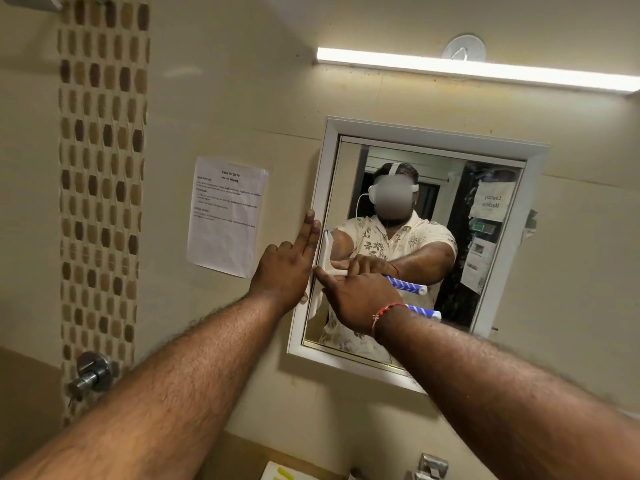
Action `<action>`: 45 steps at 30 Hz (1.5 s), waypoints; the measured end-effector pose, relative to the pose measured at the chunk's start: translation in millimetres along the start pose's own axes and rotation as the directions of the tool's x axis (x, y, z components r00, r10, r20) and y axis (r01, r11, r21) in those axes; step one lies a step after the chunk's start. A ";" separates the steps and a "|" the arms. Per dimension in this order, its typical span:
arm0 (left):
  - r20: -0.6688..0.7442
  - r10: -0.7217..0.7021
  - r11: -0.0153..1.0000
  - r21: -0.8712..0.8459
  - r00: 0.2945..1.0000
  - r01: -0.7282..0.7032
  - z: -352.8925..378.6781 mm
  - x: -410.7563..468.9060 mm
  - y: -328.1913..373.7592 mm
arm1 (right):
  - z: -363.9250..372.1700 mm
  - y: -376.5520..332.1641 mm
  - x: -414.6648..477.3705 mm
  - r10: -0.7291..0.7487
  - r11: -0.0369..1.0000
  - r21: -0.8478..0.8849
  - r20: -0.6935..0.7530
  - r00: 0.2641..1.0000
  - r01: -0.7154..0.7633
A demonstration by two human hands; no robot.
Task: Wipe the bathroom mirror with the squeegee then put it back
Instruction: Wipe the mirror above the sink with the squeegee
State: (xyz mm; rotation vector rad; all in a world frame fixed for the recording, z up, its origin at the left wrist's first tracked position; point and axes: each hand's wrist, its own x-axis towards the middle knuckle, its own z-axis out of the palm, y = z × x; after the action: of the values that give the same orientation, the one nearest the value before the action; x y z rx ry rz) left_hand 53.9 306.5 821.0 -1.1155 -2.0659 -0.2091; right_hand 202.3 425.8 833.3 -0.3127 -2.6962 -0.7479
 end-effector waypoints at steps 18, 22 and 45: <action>0.011 -0.009 0.998 0.061 1.000 0.008 -6.0 -10.2 10.6 | 11.1 50.7 -51.1 0.091 0.996 0.009 0.026 0.996 -0.091; 0.006 -0.015 0.998 0.055 1.000 0.015 -1.5 -13.5 11.4 | 12.9 66.5 -71.6 0.120 0.993 0.014 0.008 0.993 -0.120; 0.091 -0.025 0.997 -0.072 0.996 0.032 8.8 -25.3 14.7 | 26.7 139.0 -172.7 0.222 0.973 -0.054 -0.013 0.975 -0.222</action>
State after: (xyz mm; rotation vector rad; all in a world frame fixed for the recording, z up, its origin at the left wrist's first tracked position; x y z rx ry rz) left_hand 68.6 303.1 794.5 -1.1585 -2.1699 -0.2547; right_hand 395.7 535.5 812.7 -0.6131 -2.5809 -0.7548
